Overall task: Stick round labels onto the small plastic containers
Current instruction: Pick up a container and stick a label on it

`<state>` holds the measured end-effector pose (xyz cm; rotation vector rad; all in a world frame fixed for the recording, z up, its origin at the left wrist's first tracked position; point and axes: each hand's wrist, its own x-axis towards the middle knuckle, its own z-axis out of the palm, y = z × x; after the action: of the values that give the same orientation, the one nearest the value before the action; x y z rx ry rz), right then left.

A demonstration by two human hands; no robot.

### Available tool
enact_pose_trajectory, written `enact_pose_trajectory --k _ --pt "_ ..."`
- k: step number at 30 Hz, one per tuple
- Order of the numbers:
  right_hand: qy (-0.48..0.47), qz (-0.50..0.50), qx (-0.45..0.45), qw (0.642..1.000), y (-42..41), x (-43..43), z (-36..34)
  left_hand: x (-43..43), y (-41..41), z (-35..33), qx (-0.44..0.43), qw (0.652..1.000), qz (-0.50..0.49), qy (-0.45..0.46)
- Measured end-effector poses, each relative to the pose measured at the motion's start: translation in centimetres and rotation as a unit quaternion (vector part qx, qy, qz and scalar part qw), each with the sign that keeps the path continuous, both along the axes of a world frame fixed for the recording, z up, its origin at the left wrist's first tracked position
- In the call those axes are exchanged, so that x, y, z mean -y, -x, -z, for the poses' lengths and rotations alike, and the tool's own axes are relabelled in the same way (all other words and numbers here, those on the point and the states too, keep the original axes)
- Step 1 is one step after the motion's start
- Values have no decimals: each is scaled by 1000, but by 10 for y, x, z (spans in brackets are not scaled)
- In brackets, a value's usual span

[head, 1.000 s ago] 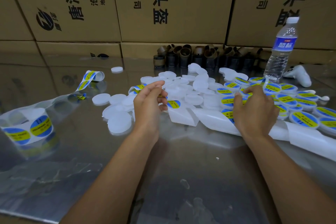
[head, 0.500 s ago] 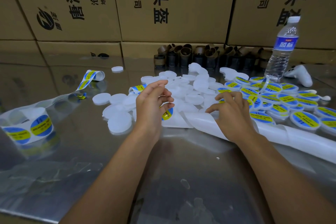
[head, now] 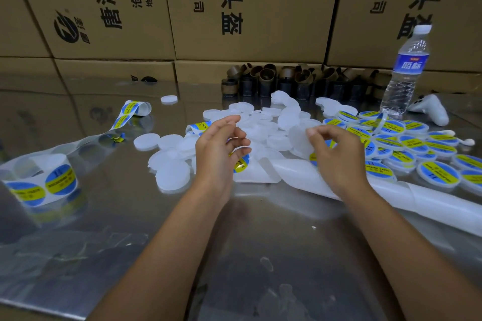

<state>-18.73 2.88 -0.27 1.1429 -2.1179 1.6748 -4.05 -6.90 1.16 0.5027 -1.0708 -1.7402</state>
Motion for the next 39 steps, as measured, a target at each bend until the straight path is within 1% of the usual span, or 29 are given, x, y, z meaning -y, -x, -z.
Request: enact_pose_trajectory --k 2,4,6,8,11,14,19,24,29,32,35,37,38,39 --pt "68 -31 83 994 -3 1 -6 0 0 0 -1 1000 0 -2" --pt "115 -61 134 982 -7 3 -11 0 0 0 1 1000 1 0" --pt "146 -83 151 974 -12 4 -14 0 0 1 5 1000 4 10" --pt "163 -105 147 970 -18 5 -17 -1 1 1 9 999 15 28" --pt "151 -145 120 970 -27 6 -16 -3 4 2 18 997 49 52" --pt "112 -180 106 971 -37 8 -12 -7 5 2 31 993 92 68" --pt "55 -195 94 975 -47 11 -6 -10 6 3 44 986 142 71" --pt "68 -199 109 972 -47 10 -7 -8 4 5 26 979 180 88" --pt "76 -222 117 965 -49 11 -6 -6 4 8 31 976 195 93" --pt "71 -182 90 977 -50 12 -4 -7 5 9 20 979 179 101" --pt "49 -117 64 990 -52 15 1 -5 5 6 -4 987 138 83" --pt "-12 -88 20 996 -54 14 6 -2 5 4 -16 992 108 61" --pt "-59 -74 -27 995 -54 14 8 0 4 3 -22 994 94 50" --pt "-110 -57 -95 988 -53 14 10 1 4 2 -34 995 84 36"
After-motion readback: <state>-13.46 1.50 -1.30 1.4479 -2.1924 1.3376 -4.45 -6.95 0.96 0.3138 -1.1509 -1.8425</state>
